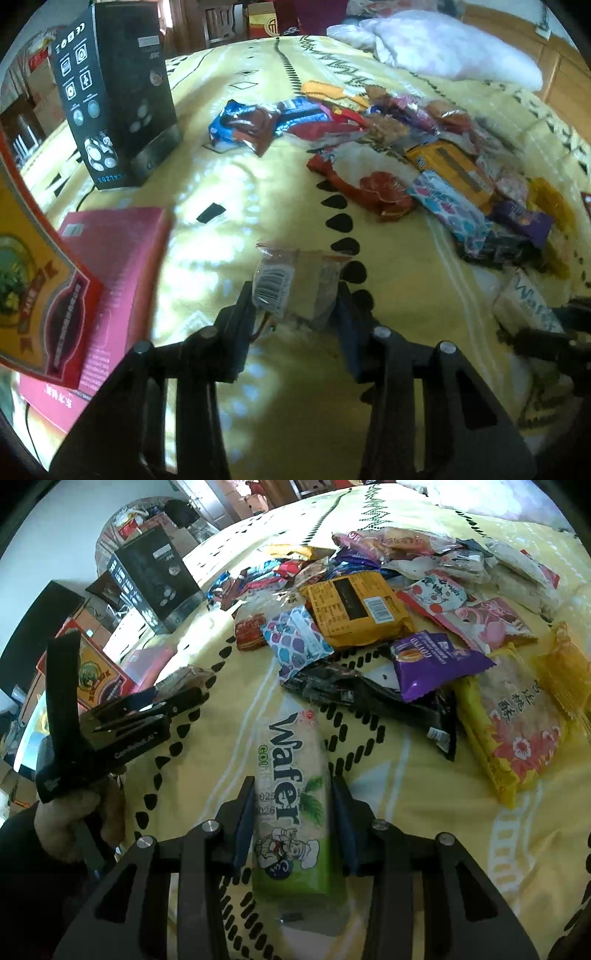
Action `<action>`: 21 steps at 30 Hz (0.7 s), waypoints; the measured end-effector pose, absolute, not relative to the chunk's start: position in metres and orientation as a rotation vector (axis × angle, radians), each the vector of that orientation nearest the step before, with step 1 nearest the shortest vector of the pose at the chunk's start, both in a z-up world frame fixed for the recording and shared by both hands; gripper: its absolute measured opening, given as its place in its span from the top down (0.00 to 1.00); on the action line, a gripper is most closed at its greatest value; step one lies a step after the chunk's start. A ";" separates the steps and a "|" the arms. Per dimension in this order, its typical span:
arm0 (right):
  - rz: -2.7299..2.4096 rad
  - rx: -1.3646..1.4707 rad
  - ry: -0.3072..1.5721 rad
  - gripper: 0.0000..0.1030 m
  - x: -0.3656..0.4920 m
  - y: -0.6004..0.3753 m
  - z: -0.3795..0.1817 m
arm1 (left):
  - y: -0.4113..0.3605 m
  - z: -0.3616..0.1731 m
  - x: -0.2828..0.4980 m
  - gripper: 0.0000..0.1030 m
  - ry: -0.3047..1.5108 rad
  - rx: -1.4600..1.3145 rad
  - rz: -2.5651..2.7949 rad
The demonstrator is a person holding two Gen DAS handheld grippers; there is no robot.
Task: Organize snacks
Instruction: 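Carry both packets to the glass bowl and release them inside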
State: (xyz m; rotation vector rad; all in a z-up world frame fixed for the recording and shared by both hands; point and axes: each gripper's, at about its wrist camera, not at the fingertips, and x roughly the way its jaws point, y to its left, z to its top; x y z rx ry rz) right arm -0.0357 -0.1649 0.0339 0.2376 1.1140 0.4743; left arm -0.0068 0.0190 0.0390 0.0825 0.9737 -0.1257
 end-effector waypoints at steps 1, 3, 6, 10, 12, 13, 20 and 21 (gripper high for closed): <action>0.471 0.243 1.107 0.60 -0.037 -0.166 0.035 | 0.020 0.046 -0.010 0.60 0.964 0.065 -0.138; 0.458 0.254 1.075 0.61 -0.041 -0.169 0.043 | 0.018 0.064 -0.018 0.60 0.931 0.041 -0.163; 0.450 0.257 1.026 0.61 -0.045 -0.172 0.060 | 0.016 0.097 -0.027 0.60 0.872 0.026 -0.184; 0.438 0.247 0.942 0.61 -0.045 -0.175 0.099 | 0.015 0.152 -0.041 0.60 0.762 0.057 -0.175; 0.436 0.240 0.899 0.61 -0.043 -0.173 0.122 | 0.023 0.178 -0.045 0.60 0.715 0.062 -0.146; 0.439 0.238 0.882 0.61 -0.040 -0.170 0.132 | 0.030 0.188 -0.047 0.60 0.699 0.052 -0.134; 0.519 0.151 0.732 0.61 -0.020 -0.124 0.227 | 0.112 0.252 -0.058 0.59 0.588 -0.009 0.013; 0.553 0.144 0.709 0.61 -0.016 -0.109 0.245 | 0.125 0.258 -0.060 0.59 0.579 -0.017 0.036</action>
